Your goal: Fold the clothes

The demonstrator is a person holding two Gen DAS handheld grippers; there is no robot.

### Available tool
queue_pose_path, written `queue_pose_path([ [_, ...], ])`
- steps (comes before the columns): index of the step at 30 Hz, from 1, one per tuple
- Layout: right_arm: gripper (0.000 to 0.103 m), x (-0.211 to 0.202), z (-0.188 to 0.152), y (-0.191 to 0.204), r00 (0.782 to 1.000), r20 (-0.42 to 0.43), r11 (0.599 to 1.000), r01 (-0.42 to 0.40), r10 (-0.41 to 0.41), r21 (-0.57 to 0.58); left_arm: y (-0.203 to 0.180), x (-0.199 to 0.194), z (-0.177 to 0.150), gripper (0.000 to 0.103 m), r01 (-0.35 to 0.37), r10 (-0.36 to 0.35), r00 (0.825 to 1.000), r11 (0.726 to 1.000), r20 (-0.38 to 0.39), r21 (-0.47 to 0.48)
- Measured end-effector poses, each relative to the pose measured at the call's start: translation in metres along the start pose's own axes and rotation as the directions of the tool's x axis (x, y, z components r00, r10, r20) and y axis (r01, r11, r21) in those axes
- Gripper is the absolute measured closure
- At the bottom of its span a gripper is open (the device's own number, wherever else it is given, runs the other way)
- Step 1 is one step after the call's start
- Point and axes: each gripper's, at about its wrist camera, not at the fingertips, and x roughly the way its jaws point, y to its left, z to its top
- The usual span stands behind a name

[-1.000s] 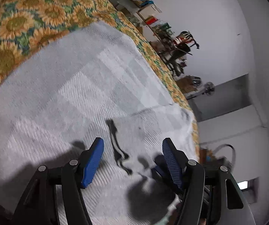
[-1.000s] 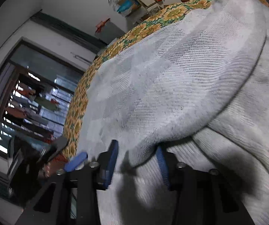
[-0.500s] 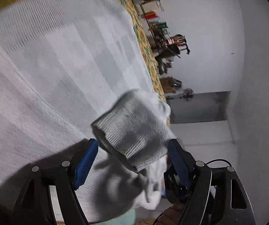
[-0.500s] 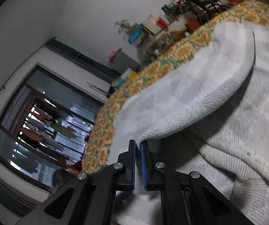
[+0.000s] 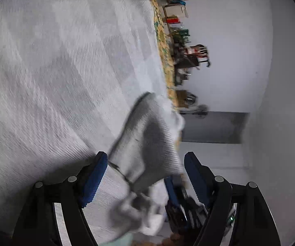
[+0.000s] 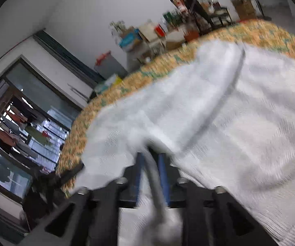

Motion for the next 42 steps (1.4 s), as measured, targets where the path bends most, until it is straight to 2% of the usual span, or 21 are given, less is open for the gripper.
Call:
queue_pose_path([
  [2, 0.062, 0.003, -0.007, -0.008, 0.998, -0.036, 0.998, -0.049, 0.05, 0.027, -0.005, 0.001, 0.002, 0.026, -0.039, 0.039, 0.999, 0.999, 0.006, 0.033],
  [5, 0.051, 0.012, -0.011, -0.003, 0.996, -0.051, 0.997, -0.073, 0.072, -0.006, -0.013, 0.002, 0.004, 0.026, -0.098, 0.097, 0.995, 0.992, 0.018, 0.082],
  [8, 0.05, 0.031, -0.008, 0.009, 0.994, -0.077, 0.995, -0.083, 0.079, -0.057, -0.013, 0.003, 0.002, 0.026, -0.121, 0.12, 0.993, 0.986, 0.017, 0.111],
  [9, 0.053, 0.039, -0.007, 0.011, 0.994, -0.089, 0.995, -0.065, 0.059, -0.071, -0.012, 0.003, 0.003, 0.026, -0.117, 0.116, 0.993, 0.987, 0.015, 0.107],
  [10, 0.07, 0.047, -0.006, 0.013, 0.994, -0.1, 0.995, -0.048, 0.039, -0.086, -0.01, 0.003, 0.003, 0.026, -0.113, 0.113, 0.994, 0.988, 0.013, 0.103],
  [11, 0.08, 0.055, -0.005, 0.014, 0.994, -0.111, 0.995, -0.034, 0.023, -0.097, -0.008, 0.003, 0.004, 0.026, -0.109, 0.109, 0.994, 0.989, 0.011, 0.098],
  [12, 0.092, 0.058, -0.003, 0.012, 0.992, -0.122, 0.995, -0.041, 0.03, -0.088, -0.006, 0.003, 0.006, 0.026, -0.106, 0.106, 0.994, 0.99, 0.009, 0.097],
  [13, 0.095, 0.056, -0.001, 0.009, 0.989, -0.126, 0.995, -0.082, 0.074, -0.061, -0.005, 0.002, 0.007, 0.026, -0.102, 0.101, 0.995, 0.99, 0.007, 0.098],
  [15, 0.096, 0.038, 0.008, 0.006, 0.981, -0.087, 0.984, -0.178, 0.176, -0.015, -0.003, -0.002, 0.006, 0.026, -0.1, 0.1, 0.995, 0.99, 0.009, 0.104],
  [17, 0.097, 0.002, 0.02, 0.009, 0.972, 0.002, 0.971, -0.237, 0.237, -0.035, -0.001, -0.004, 0.008, 0.026, -0.103, 0.102, 0.995, 0.99, 0.012, 0.099],
  [18, 0.096, -0.023, 0.026, 0.014, 0.968, 0.061, 0.968, -0.24, 0.245, -0.073, 0.001, -0.004, 0.009, 0.026, -0.104, 0.103, 0.995, 0.99, 0.014, 0.097],
  [20, 0.096, -0.068, 0.033, 0.019, 0.956, 0.165, 0.966, -0.222, 0.242, -0.129, 0.003, -0.005, 0.009, 0.026, -0.103, 0.103, 0.995, 0.99, 0.008, 0.092],
  [23, 0.096, -0.136, 0.032, 0.026, 0.924, 0.304, 0.964, -0.173, 0.23, -0.203, 0.001, -0.004, 0.01, 0.026, -0.103, 0.103, 0.995, 0.99, 0.005, 0.1],
  [27, 0.096, -0.204, 0.011, 0.037, 0.885, 0.404, 0.955, -0.128, 0.231, -0.267, 0.001, -0.001, 0.012, 0.026, -0.092, 0.093, 0.996, 0.991, -0.006, 0.098],
  [28, 0.096, -0.214, 0.003, 0.039, 0.881, 0.41, 0.953, -0.128, 0.236, -0.275, 0.002, -0.001, 0.012, 0.026, -0.09, 0.091, 0.996, 0.991, -0.01, 0.098],
  [32, 0.096, -0.235, -0.028, 0.051, 0.889, 0.384, 0.942, -0.129, 0.249, -0.311, 0.004, -0.004, 0.01, 0.026, -0.081, 0.084, 0.996, 0.991, -0.025, 0.103],
  [34, 0.095, -0.232, -0.041, 0.05, 0.908, 0.369, 0.955, -0.091, 0.196, -0.283, 0.004, -0.004, 0.008, 0.026, -0.074, 0.078, 0.996, 0.991, -0.037, 0.112],
  [36, 0.092, -0.216, -0.046, 0.029, 0.946, 0.316, 0.987, -0.025, 0.074, -0.157, 0.004, -0.005, 0.006, 0.026, -0.067, 0.074, 0.996, 0.99, -0.052, 0.12],
  [38, 0.083, -0.2, -0.051, 0.002, 0.967, 0.253, 0.999, 0.04, -0.033, -0.024, 0.004, -0.005, 0.003, 0.026, -0.061, 0.07, 0.995, 0.99, -0.07, 0.129],
  [40, 0.058, -0.196, -0.056, -0.018, 0.974, 0.203, 0.994, 0.086, -0.098, 0.066, 0.005, -0.007, 0.0, 0.026, -0.066, 0.077, 0.994, 0.988, -0.08, 0.138],
  [42, 0.056, -0.196, -0.048, -0.035, 0.973, 0.191, 0.988, 0.105, -0.126, 0.116, 0.005, -0.009, -0.001, 0.026, -0.07, 0.082, 0.994, 0.987, -0.078, 0.147],
])
